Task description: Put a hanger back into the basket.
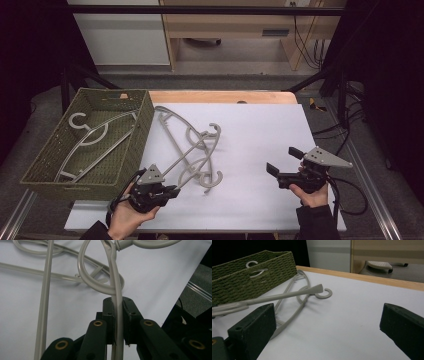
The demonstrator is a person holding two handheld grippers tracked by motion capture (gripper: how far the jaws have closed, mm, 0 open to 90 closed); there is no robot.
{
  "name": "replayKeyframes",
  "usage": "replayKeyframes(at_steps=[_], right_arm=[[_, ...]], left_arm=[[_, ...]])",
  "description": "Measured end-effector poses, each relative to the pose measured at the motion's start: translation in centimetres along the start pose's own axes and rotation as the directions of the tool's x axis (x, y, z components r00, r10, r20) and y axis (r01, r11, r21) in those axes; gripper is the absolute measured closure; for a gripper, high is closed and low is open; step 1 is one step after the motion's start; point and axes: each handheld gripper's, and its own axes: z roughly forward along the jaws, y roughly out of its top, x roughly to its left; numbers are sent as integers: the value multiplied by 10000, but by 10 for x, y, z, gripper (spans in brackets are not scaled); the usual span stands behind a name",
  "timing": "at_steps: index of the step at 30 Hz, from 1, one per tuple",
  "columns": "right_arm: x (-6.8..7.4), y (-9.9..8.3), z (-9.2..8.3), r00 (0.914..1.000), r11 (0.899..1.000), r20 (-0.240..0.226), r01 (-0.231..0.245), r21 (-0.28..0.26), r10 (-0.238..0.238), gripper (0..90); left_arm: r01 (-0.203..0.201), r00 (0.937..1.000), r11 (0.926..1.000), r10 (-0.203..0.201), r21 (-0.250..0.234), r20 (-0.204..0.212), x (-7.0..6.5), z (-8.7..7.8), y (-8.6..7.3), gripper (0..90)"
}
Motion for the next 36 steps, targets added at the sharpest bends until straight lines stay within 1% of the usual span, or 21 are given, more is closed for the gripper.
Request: replayKeyframes(at_steps=[7, 8, 11, 16, 20, 24, 29, 31, 32, 36], right_arm=[[0, 0, 0, 10000, 10000, 16, 9, -11, -9, 9], [0, 0, 0, 10000, 10000, 15, 7, 2, -7, 9], [0, 0, 0, 10000, 10000, -15, 26, 30, -26, 9], [0, 0, 1, 10000, 10000, -18, 2, -2, -2, 9], [-1, 0, -1, 10000, 10000, 26, -18, -31, 18, 9], [-1, 1, -2, 10000, 10000, 22, 14, -34, -14, 9], [-1, 1, -2, 10000, 10000, 29, 14, -36, -14, 9], [-1, 1, -2, 10000, 10000, 39, 18, -26, -18, 9], [-1, 1, -2, 10000, 10000, 38, 3, -16, -3, 9], [-2, 0, -2, 10000, 10000, 64, 12, -22, -12, 9]], left_arm=[[-51, 10000, 9990, 53, -440, 30, 3, -15, 6, 820], [-83, 10000, 9984, 82, -563, -17, 3, -17, 7, 820], [-195, 9998, 9973, 189, -703, -82, 4, -23, 9, 820], [-373, 9993, 9943, 370, -1003, -46, 7, -34, 19, 820], [-484, 9988, 9910, 474, -1249, -110, 10, -43, 26, 821], [-547, 9984, 9892, 527, -1356, -183, 15, -53, 33, 821], [-778, 9962, 9874, 715, -1381, -498, 25, -69, 46, 821], [-790, 9956, 9872, 711, -1386, -615, 30, -76, 50, 821], [-836, 9943, 9868, 734, -1388, -772, 33, -80, 52, 821], [-898, 9917, 9865, 759, -1368, -1036, 46, -95, 58, 821]])
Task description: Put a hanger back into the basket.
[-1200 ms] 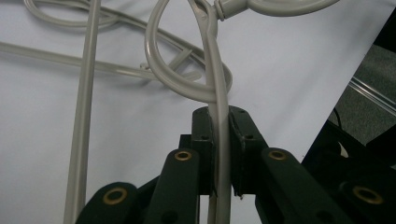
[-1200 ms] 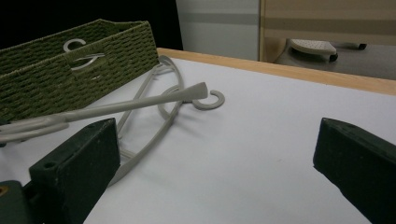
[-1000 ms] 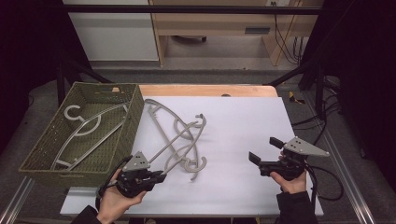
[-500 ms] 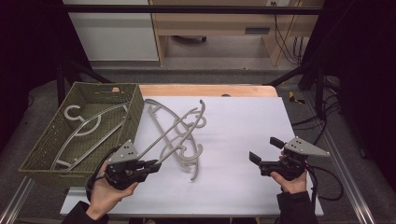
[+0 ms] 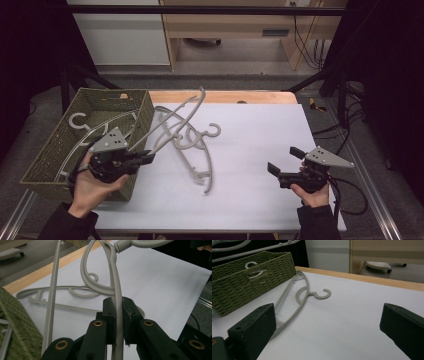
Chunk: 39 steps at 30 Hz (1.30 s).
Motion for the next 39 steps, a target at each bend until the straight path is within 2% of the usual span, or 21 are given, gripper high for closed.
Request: replayKeyframes(at_steps=[5, 12, 19, 24, 27, 31, 39], right_arm=[[0, 0, 1, 10000, 10000, -22, -23, 23, 23, 9], [-1, -1, 1, 10000, 10000, 6, -5, 17, 5, 9], [-2, -1, 1, 10000, 10000, 36, -59, 27, 59, 9], [-2, -2, 1, 10000, 10000, 34, -37, 78, 37, 9], [-2, -2, 2, 9999, 9999, 56, -87, 67, 86, 9], [-2, -2, 3, 9999, 9999, 63, -87, 96, 86, 9], [-2, -2, 2, 9999, 9999, 80, -103, 99, 102, 9]], left_arm=[[-117, 9978, 9999, 118, 15, -656, 20, -18, 7, 821], [122, 9921, 9999, -119, 15, -1248, 52, -40, 7, 820], [454, 9892, 9989, -441, 66, -1401, 80, -51, -3, 820], [744, 9854, 9971, -710, 160, -1547, 100, -55, -17, 820], [834, 9851, 9963, -796, 187, -1527, 109, -56, -25, 820], [1001, 9830, 9940, -917, 450, -1593, 119, -56, -35, 820], [1317, 9801, 9899, -1223, 516, -1565, 135, -58, -54, 820]])
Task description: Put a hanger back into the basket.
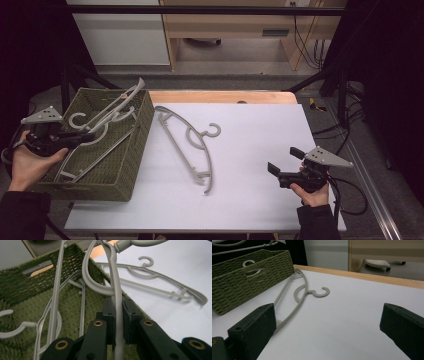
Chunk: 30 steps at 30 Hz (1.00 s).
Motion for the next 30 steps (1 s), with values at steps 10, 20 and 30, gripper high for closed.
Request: replayKeyframes(at_steps=[10, 20, 30], right_arm=[[0, 0, 1, 10000, 10000, 6, 14, 18, -14, 9], [0, -1, 2, 10000, 10000, 13, 9, 59, -9, 9], [1, -1, 2, 10000, 9999, -16, 38, 117, -38, 9]], left_arm=[[-173, 9994, 9997, 168, 143, 310, 8, -5, -18, 820], [-88, 9989, 9990, 68, 432, 469, 15, 8, -26, 820], [32, 9987, 9985, -60, 549, 511, 28, 21, -43, 819]])
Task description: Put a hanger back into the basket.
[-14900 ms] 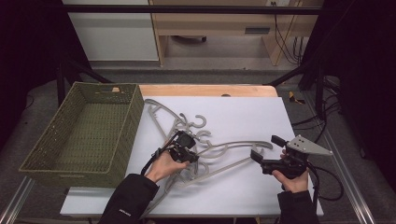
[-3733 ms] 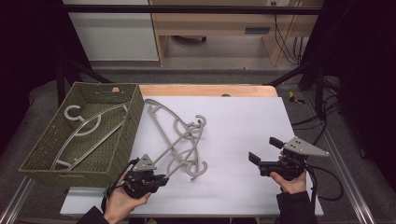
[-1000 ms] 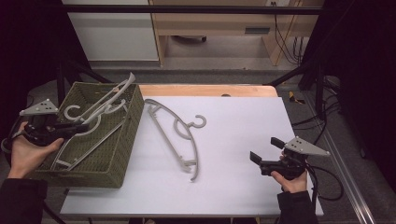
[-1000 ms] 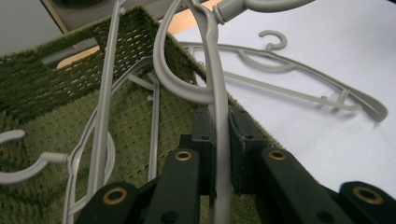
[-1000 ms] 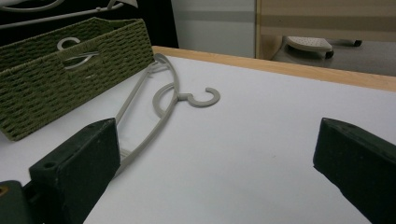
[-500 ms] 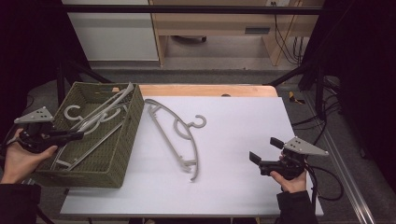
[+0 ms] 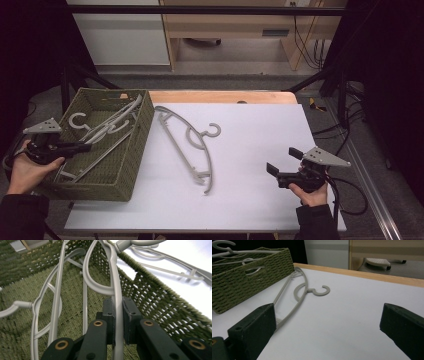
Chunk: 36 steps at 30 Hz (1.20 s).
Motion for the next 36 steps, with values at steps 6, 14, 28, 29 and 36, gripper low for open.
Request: replayKeyframes(at_steps=[6, 14, 28, 29, 36], right_arm=[[0, 0, 0, 10000, 10000, 11, 13, -4, -13, 9], [0, 0, 0, 10000, 10000, -22, -9, -24, 9, 9], [0, 0, 0, 10000, 10000, 1, 8, -35, -8, 9], [0, 0, 0, 10000, 10000, -17, 13, -18, -13, 9], [1, 0, 1, 10000, 10000, 23, -2, -1, 2, 9]], left_arm=[[82, 9999, 9999, -83, 65, 100, 3, 10, -8, 819], [407, 9991, 9987, -409, 295, 61, 7, 17, -22, 815], [1791, 9737, 9824, -1693, 529, -1526, 17, 11, -20, 743], [1841, 9705, 9816, -1734, 509, -1673, 18, 11, -20, 742], [2638, 9266, 9632, -2383, 512, -2911, 28, 11, -20, 735]])
